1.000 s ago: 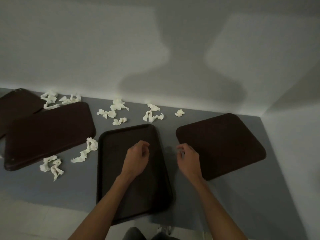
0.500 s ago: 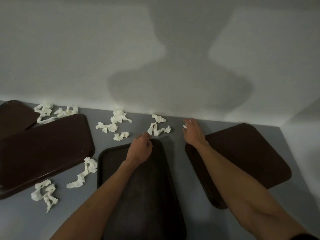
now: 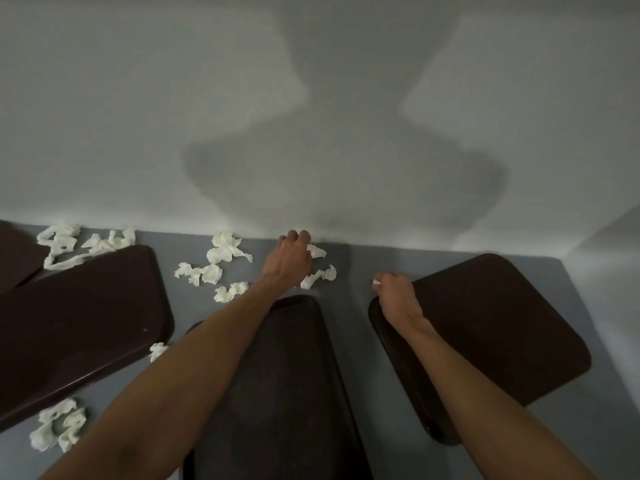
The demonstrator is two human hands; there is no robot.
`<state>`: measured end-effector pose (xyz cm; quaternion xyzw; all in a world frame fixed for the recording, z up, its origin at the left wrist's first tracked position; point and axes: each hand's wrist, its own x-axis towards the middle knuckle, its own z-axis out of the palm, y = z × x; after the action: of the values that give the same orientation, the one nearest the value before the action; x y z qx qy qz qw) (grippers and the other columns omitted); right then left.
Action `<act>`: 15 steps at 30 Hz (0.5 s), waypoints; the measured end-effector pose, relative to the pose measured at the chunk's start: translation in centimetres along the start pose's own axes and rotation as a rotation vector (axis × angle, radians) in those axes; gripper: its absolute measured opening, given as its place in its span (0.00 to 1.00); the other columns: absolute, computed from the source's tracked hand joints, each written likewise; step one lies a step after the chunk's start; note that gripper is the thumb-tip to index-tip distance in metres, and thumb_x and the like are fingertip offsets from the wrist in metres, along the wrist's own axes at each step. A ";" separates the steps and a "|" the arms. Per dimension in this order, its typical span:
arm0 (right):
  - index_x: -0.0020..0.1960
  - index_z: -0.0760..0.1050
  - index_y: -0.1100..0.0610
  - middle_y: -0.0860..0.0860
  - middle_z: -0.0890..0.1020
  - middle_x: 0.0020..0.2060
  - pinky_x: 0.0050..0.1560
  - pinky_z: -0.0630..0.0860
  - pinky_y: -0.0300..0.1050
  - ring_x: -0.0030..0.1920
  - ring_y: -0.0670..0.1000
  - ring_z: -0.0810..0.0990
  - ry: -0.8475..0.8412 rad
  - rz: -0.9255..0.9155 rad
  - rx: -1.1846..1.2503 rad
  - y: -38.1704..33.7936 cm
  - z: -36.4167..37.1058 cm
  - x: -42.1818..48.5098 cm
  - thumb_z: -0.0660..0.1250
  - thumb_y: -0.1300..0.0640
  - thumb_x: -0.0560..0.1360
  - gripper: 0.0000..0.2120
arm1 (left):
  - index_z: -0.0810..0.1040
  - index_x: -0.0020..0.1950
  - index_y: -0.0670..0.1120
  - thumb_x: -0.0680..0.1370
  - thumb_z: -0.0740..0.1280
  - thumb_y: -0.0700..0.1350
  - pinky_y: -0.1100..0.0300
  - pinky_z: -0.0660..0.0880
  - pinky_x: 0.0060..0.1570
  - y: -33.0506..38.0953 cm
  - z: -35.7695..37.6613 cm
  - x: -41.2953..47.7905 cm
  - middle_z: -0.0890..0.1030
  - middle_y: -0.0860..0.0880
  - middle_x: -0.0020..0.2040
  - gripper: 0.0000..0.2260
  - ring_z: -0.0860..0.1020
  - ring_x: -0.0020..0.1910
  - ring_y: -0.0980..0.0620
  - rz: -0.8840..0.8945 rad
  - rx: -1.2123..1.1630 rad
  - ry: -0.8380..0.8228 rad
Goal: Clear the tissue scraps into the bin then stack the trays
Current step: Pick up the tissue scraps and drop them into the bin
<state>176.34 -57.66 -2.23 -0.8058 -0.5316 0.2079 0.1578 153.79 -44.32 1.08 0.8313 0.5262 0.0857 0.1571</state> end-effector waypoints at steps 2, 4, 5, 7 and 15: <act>0.50 0.80 0.63 0.48 0.77 0.40 0.37 0.73 0.35 0.41 0.48 0.79 0.064 -0.057 0.026 -0.2 -0.8 -1.7 0.63 0.62 0.84 0.08 | 0.69 0.71 0.45 0.82 0.63 0.44 0.41 0.78 0.55 0.7 0.2 1.3 0.72 0.39 0.67 0.17 0.73 0.63 0.36 -0.009 0.041 -0.038; 0.51 0.82 0.62 0.54 0.82 0.45 0.45 0.77 0.44 0.45 0.53 0.81 0.153 -0.170 0.063 -0.2 -1.6 -3.7 0.66 0.62 0.83 0.07 | 0.67 0.74 0.47 0.83 0.63 0.46 0.40 0.76 0.59 0.9 0.9 2.4 0.69 0.37 0.70 0.19 0.73 0.65 0.33 -0.019 0.051 -0.097; 0.55 0.83 0.61 0.55 0.83 0.49 0.50 0.79 0.42 0.49 0.53 0.82 0.177 -0.179 0.103 -0.3 -2.0 -4.8 0.67 0.61 0.83 0.06 | 0.67 0.75 0.48 0.83 0.63 0.47 0.40 0.75 0.61 0.8 1.4 2.7 0.68 0.36 0.71 0.20 0.73 0.65 0.32 -0.022 0.049 -0.129; 0.63 0.83 0.58 0.53 0.84 0.57 0.56 0.73 0.32 0.56 0.49 0.83 0.186 -0.152 0.163 -0.5 -3.1 -6.8 0.69 0.59 0.83 0.11 | 0.69 0.75 0.48 0.84 0.64 0.48 0.40 0.74 0.65 0.3 2.5 3.3 0.68 0.36 0.71 0.20 0.74 0.65 0.31 -0.011 0.043 -0.160; 0.64 0.84 0.49 0.43 0.84 0.58 0.61 0.76 0.29 0.58 0.39 0.82 0.252 -0.145 0.298 1.0 -4.9 -14.1 0.72 0.57 0.81 0.13 | 0.84 0.62 0.40 0.82 0.67 0.39 0.51 0.79 0.56 0.4 4.0 3.1 0.81 0.38 0.56 0.10 0.82 0.54 0.38 0.020 -0.051 -0.050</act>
<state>174.63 -71.21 3.88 -0.7528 -0.5275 0.1698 0.3552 156.69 -42.33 -2.60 0.8340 0.5117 0.0801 0.1904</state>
